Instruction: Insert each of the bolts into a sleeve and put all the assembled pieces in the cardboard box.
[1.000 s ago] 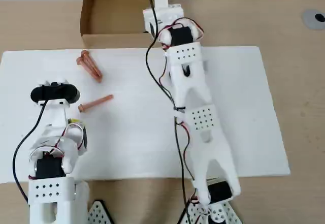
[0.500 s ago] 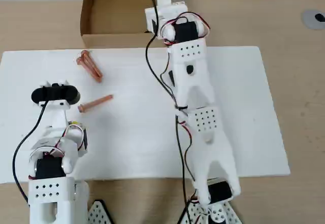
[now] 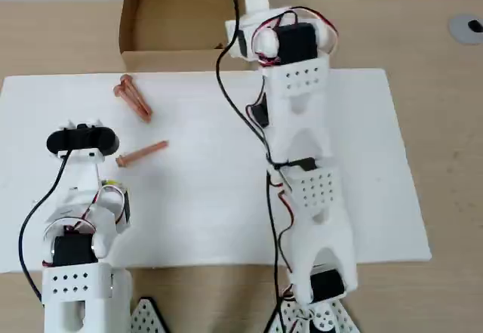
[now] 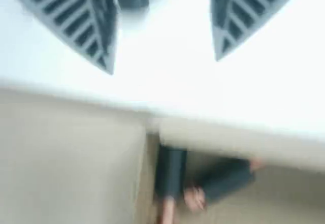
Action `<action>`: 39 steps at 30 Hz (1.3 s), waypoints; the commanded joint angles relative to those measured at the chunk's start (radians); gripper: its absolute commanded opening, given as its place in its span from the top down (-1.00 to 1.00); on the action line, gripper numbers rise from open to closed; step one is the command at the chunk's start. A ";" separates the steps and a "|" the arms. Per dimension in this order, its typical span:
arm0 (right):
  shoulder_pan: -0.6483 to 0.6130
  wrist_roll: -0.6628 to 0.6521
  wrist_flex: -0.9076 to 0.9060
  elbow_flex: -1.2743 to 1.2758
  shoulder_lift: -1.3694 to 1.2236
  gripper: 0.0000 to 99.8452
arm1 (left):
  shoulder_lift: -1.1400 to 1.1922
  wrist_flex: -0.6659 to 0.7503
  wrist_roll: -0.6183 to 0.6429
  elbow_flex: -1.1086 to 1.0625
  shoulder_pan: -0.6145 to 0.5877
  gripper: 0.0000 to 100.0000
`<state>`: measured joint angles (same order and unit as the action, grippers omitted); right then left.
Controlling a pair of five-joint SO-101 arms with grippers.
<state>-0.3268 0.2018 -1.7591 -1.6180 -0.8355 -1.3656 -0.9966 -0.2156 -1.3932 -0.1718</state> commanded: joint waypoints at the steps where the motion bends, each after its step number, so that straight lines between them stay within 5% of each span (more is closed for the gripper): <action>1: 0.028 0.023 -0.029 -0.047 0.142 0.67 | -0.002 -0.003 -0.005 -0.009 -0.008 0.99; 13: -0.058 0.025 -0.031 0.202 0.231 0.67 | -0.002 0.003 -0.003 -0.051 -0.014 0.99; 25: -0.065 0.018 -0.012 1.073 0.618 0.67 | -0.002 0.028 0.046 -0.040 -0.014 0.99; 39: -0.065 -0.338 0.482 1.581 0.760 0.67 | -0.002 0.086 0.083 -0.049 -0.014 0.99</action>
<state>-0.3790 -0.0729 -1.3771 -0.0652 -0.1389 -1.3656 -0.9214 -0.1373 -1.4484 -0.1718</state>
